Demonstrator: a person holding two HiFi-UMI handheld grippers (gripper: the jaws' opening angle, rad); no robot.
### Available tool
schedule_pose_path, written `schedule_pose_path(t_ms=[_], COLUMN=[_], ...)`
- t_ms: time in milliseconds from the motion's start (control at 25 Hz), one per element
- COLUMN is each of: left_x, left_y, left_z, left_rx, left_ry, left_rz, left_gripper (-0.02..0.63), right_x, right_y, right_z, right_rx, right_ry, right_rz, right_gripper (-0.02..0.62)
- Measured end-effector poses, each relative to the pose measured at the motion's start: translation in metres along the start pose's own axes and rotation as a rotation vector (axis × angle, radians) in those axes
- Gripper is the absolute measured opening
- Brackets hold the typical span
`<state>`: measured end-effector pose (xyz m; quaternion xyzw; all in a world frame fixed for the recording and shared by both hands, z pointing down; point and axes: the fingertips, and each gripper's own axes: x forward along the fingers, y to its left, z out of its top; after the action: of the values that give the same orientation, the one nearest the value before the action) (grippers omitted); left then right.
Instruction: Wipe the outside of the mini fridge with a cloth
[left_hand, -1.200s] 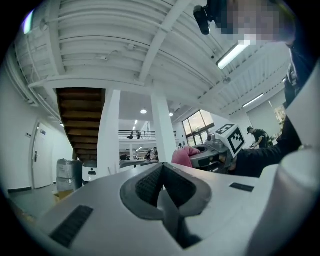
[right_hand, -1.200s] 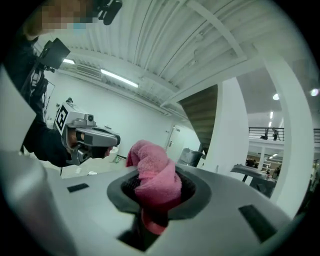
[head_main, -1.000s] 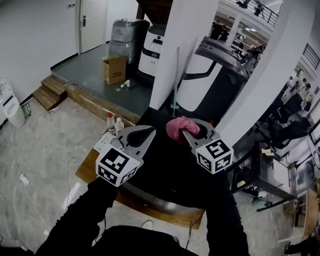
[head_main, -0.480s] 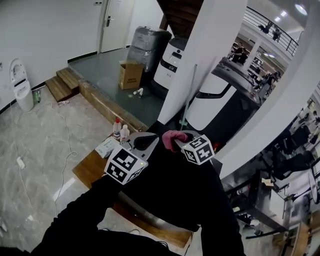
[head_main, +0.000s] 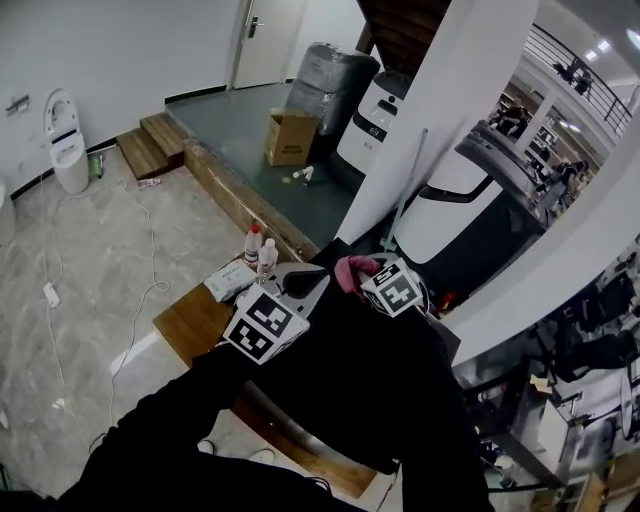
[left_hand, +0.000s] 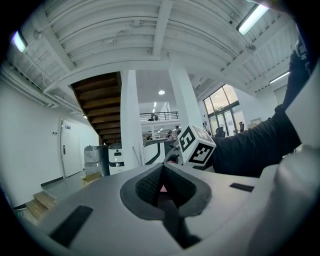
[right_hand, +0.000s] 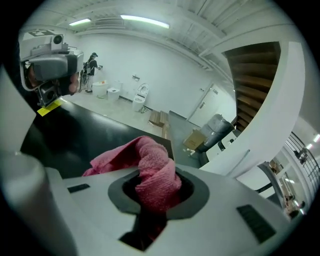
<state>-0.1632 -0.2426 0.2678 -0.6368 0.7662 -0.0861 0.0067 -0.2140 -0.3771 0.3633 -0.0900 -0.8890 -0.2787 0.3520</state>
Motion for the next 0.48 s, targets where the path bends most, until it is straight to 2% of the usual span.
schedule_pose_path(t_ms=[160, 480], left_x=[-0.011, -0.038], left_y=[0.004, 0.002], left_z=[-0.008, -0.003], left_rx=[-0.011, 0.022], left_ry=[0.017, -0.013], left_rz=[0.006, -0.018], left_gripper=[0.006, 0.006], right_x=[-0.003, -0.015], right_y=[0.019, 0.072], right_z=[0.008, 0.034], right_rx=[0.075, 0.046], right_ry=[-0.032, -0.038], right_rz=[0.06, 0.077], right_gripper=[0.071, 0.069])
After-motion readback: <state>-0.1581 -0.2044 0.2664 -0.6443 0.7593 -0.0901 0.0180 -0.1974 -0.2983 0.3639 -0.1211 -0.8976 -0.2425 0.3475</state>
